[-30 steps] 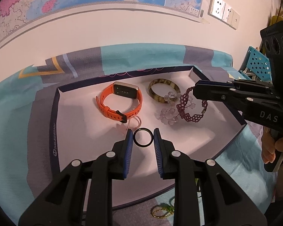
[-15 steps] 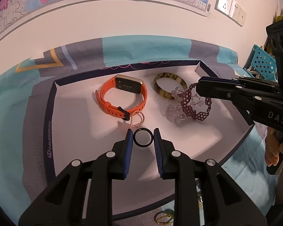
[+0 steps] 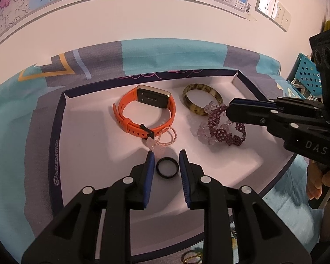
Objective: Organize jewelry
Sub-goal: 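Lower the necklace and black ring into the box and open both grippers, then withdraw both open grippers from the box toward the green pendants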
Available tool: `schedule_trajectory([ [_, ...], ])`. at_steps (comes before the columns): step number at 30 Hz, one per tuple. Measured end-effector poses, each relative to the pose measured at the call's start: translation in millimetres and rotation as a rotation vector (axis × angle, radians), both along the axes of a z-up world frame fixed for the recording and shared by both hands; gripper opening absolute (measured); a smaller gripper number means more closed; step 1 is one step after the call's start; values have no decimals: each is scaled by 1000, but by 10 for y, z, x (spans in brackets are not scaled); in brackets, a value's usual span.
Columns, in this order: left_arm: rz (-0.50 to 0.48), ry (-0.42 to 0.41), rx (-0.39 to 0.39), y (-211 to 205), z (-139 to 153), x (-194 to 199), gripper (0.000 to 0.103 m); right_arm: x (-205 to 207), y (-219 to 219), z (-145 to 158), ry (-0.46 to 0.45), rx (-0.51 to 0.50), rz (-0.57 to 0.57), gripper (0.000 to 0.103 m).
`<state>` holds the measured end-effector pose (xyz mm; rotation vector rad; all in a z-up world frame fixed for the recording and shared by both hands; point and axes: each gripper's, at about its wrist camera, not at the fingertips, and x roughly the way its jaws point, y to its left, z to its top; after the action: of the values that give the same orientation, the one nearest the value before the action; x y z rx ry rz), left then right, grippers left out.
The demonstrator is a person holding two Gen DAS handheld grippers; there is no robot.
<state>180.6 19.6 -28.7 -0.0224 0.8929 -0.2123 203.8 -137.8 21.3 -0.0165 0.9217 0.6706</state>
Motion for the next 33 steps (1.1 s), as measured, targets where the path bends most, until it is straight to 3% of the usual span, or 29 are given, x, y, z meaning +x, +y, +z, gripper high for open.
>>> schedule_trajectory([
  [11, 14, -37, -32, 68, 122, -100, 38, -27, -91, -22, 5, -12, -38, 17],
  [17, 14, -90, -47, 98, 279, -272, 44, -162, -157, 74, -20, -8, -40, 26],
  [26, 22, -135, -83, 263, 417, -648, 48, -704, -139, 243, -63, 1, 60, 31],
  [33, -4, -125, -55, 282, 332, -968, 49, -1041, -9, 34, -12, -27, 133, 31],
])
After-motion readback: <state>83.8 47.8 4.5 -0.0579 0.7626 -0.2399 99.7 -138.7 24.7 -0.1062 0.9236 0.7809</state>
